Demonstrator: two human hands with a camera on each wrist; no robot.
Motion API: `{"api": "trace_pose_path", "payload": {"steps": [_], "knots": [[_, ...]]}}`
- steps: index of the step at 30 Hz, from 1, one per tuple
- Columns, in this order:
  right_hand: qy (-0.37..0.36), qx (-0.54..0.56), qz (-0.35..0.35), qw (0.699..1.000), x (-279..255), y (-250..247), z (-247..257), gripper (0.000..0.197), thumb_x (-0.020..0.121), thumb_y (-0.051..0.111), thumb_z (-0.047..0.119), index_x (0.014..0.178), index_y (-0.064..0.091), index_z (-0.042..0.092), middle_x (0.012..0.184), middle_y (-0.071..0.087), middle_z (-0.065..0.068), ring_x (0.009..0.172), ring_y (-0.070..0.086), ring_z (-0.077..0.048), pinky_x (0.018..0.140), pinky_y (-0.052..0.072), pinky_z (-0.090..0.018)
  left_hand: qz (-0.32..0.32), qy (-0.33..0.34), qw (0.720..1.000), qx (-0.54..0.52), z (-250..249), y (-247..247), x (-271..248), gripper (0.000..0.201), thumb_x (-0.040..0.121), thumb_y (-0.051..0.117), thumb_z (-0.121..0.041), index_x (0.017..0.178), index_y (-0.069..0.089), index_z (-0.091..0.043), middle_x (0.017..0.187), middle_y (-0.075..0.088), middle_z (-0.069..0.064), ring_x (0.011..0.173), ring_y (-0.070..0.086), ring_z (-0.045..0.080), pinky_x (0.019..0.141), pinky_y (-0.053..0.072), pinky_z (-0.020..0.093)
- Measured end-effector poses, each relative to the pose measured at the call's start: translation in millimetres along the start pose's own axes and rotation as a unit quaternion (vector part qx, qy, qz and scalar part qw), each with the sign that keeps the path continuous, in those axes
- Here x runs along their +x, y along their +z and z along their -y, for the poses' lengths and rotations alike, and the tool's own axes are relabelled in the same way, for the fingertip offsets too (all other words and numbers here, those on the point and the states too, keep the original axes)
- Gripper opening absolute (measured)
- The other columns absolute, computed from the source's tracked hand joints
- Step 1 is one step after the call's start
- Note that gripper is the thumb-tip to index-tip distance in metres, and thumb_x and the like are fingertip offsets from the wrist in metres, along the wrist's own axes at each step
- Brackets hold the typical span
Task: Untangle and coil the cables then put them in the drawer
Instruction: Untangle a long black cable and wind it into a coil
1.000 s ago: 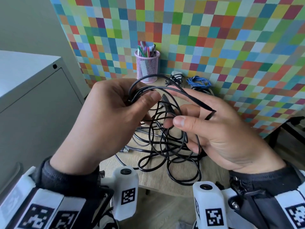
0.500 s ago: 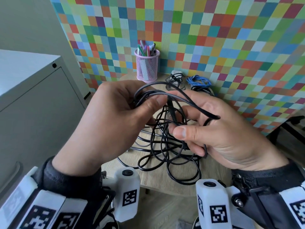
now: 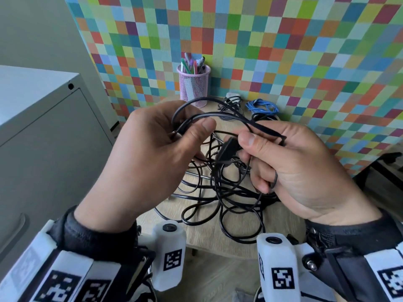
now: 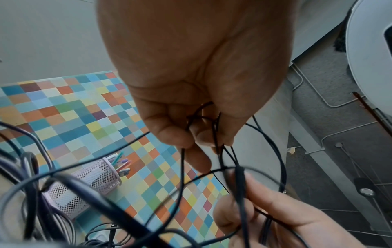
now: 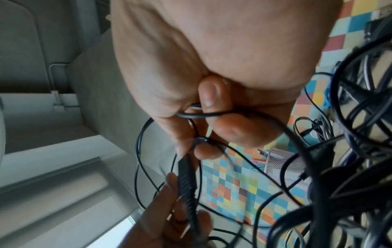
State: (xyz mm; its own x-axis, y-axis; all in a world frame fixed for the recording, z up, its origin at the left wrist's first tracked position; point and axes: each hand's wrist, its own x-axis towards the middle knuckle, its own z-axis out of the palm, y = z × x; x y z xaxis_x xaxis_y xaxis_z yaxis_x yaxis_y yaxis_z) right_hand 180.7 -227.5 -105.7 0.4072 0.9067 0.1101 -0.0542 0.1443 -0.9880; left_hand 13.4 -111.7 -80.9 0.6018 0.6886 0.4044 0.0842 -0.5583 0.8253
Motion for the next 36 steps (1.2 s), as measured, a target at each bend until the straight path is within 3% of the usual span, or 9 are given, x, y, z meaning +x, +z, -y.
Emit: {"api": "trace_pose_path", "payload": {"steps": [4, 8, 12, 16, 19, 25, 27, 29, 36], "knots": [[-0.021, -0.032, -0.011, 0.999, 0.5, 5.1, -1.2, 0.012, 0.087, 0.069, 0.024, 0.088, 0.079, 0.019, 0.069, 0.055, -0.004, 0.054, 0.038, -0.024, 0.038, 0.033, -0.023, -0.017, -0.003, 1.000, 0.001, -1.4, 1.1, 0.0, 0.018, 0.095, 0.071, -0.029, 0.081, 0.070, -0.018, 0.066, 0.068, 0.006, 0.050, 0.065, 0.007, 0.052, 0.045, 0.010], [-0.018, -0.024, -0.019, 0.999, 0.5, 7.2, 1.9, 0.012, 0.085, 0.069, 0.022, 0.082, 0.077, 0.030, 0.066, 0.057, -0.002, 0.052, 0.036, -0.023, 0.037, 0.034, -0.023, 0.000, 0.007, 1.000, 0.007, -2.2, -3.4, -0.4, 0.018, 0.091, 0.078, -0.034, 0.082, 0.072, -0.019, 0.060, 0.060, 0.010, 0.048, 0.056, 0.023, 0.046, 0.043, 0.024], [-0.025, 0.015, -0.017, 0.999, -0.5, 5.8, 7.6, 0.016, 0.086, 0.066, 0.011, 0.082, 0.072, 0.026, 0.063, 0.055, -0.005, 0.038, 0.031, -0.010, 0.037, 0.037, -0.025, 0.069, -0.023, 0.997, 0.007, -8.2, -5.0, -1.6, 0.025, 0.073, 0.088, -0.040, 0.089, 0.078, -0.024, 0.055, 0.058, -0.017, 0.046, 0.045, 0.000, 0.047, 0.032, 0.009], [-0.015, 0.088, -0.001, 0.996, -3.7, 8.1, 16.3, 0.008, 0.087, 0.064, 0.010, 0.094, 0.060, 0.013, 0.064, 0.055, -0.008, 0.036, 0.029, -0.008, 0.040, 0.036, -0.027, 0.079, -0.045, 0.990, 0.110, -3.1, -1.5, -2.5, 0.019, 0.073, 0.085, -0.045, 0.086, 0.074, -0.036, 0.056, 0.056, -0.019, 0.050, 0.050, 0.002, 0.048, 0.033, 0.012], [-0.012, 0.100, -0.001, 0.995, -4.2, 8.7, 18.1, 0.009, 0.090, 0.057, 0.012, 0.099, 0.056, 0.009, 0.065, 0.054, -0.009, 0.037, 0.028, -0.008, 0.041, 0.036, -0.029, 0.057, -0.060, 0.987, 0.138, 1.0, -2.0, -2.4, 0.017, 0.072, 0.074, -0.029, 0.086, 0.065, -0.033, 0.071, 0.066, -0.011, 0.062, 0.060, 0.010, 0.056, 0.049, 0.026], [-0.033, 0.024, -0.067, 0.997, -2.1, 12.7, 9.6, 0.016, 0.104, 0.047, -0.001, 0.104, 0.062, 0.006, 0.075, 0.057, -0.016, 0.042, 0.049, -0.003, 0.038, 0.039, -0.028, 0.071, -0.066, 0.995, 0.034, -4.6, -3.6, -2.7, 0.039, 0.078, 0.067, 0.003, 0.098, 0.059, -0.030, 0.096, 0.074, -0.010, 0.074, 0.072, 0.009, 0.063, 0.056, 0.027], [-0.033, 0.026, -0.095, 0.995, -1.1, 12.6, 10.5, 0.016, 0.105, 0.045, -0.002, 0.102, 0.059, 0.005, 0.082, 0.062, -0.014, 0.043, 0.053, -0.002, 0.042, 0.038, -0.030, 0.078, -0.071, 0.994, -0.029, -6.8, -6.2, -3.5, 0.049, 0.080, 0.059, 0.014, 0.107, 0.059, -0.027, 0.105, 0.073, -0.004, 0.079, 0.077, 0.018, 0.054, 0.056, 0.041], [-0.024, 0.055, -0.116, 0.991, -0.4, 11.0, 11.7, 0.017, 0.104, 0.045, -0.001, 0.095, 0.056, 0.008, 0.078, 0.068, -0.008, 0.039, 0.043, -0.003, 0.044, 0.037, -0.030, 0.068, -0.059, 0.995, -0.051, -5.0, -8.9, -1.4, 0.053, 0.078, 0.057, 0.013, 0.108, 0.061, -0.030, 0.112, 0.068, -0.002, 0.079, 0.078, 0.020, 0.048, 0.048, 0.031], [0.004, 0.107, -0.114, 0.988, -1.4, 9.7, 17.6, 0.022, 0.104, 0.051, 0.022, 0.084, 0.056, 0.015, 0.080, 0.070, -0.017, 0.044, 0.012, -0.020, 0.041, 0.035, -0.028, -0.032, -0.060, 0.988, 0.138, 2.7, -14.0, 5.2, 0.040, 0.077, 0.055, 0.002, 0.092, 0.070, -0.033, 0.062, 0.057, -0.029, 0.045, 0.043, 0.006, 0.046, 0.032, 0.012]]}}
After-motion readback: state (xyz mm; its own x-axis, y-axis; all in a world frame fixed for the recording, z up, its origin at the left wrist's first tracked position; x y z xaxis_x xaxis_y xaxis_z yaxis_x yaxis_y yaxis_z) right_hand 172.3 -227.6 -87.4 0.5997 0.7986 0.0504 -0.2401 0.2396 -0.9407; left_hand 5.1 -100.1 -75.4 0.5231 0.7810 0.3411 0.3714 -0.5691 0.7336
